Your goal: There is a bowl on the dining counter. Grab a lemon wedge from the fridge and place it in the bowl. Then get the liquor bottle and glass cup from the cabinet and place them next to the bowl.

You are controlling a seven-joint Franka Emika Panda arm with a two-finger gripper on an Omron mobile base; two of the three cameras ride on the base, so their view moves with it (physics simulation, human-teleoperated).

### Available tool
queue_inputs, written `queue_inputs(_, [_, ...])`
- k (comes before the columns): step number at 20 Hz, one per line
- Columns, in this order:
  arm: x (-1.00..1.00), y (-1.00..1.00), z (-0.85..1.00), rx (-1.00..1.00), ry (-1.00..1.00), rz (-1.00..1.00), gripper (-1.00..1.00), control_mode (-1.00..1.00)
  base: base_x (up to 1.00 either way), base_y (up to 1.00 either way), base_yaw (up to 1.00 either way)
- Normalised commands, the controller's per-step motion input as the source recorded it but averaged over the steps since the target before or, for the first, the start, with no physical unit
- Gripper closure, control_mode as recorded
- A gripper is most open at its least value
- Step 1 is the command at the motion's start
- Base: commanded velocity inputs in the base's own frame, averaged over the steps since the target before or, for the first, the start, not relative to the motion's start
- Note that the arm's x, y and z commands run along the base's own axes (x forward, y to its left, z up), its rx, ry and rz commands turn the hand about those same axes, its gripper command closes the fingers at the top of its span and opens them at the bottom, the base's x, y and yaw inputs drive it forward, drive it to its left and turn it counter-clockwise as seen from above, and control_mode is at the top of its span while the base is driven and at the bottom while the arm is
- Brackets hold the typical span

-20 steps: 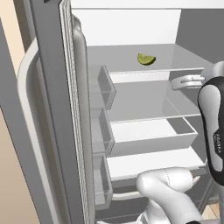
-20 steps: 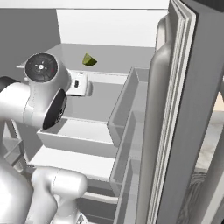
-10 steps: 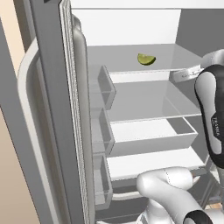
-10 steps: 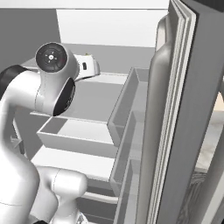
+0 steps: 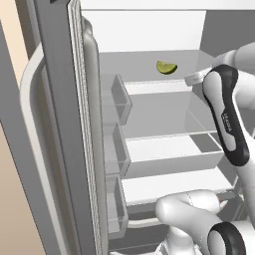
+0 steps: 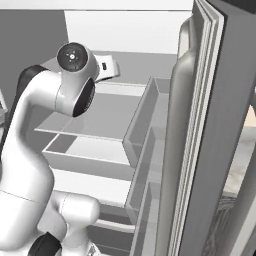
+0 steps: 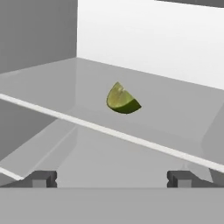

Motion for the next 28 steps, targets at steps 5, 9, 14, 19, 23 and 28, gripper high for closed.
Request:
queue_inputs(5, [0.44,0.0,0.0,0.0,0.0,0.0,-1.0,-1.0,0.0,0.0,0.0])
queue_inputs(9, [0.35,0.0,0.0,0.0,0.0,0.0,-1.0,-1.0,0.0,0.0,0.0])
queue_inputs(14, [0.37,0.0,0.0,0.0,0.0,0.0,-1.0,-1.0,0.0,0.0,0.0])
queue_inputs(19, [0.48,0.0,0.0,0.0,0.0,0.0,-1.0,-1.0,0.0,0.0,0.0])
queue_inputs(23, [0.47,0.0,0.0,0.0,0.03,0.0,-1.0,-1.0,0.0,0.0,0.0])
queue_inputs(28, [0.28,0.0,0.0,0.0,0.0,0.01,-1.0,-1.0,0.0,0.0,0.0])
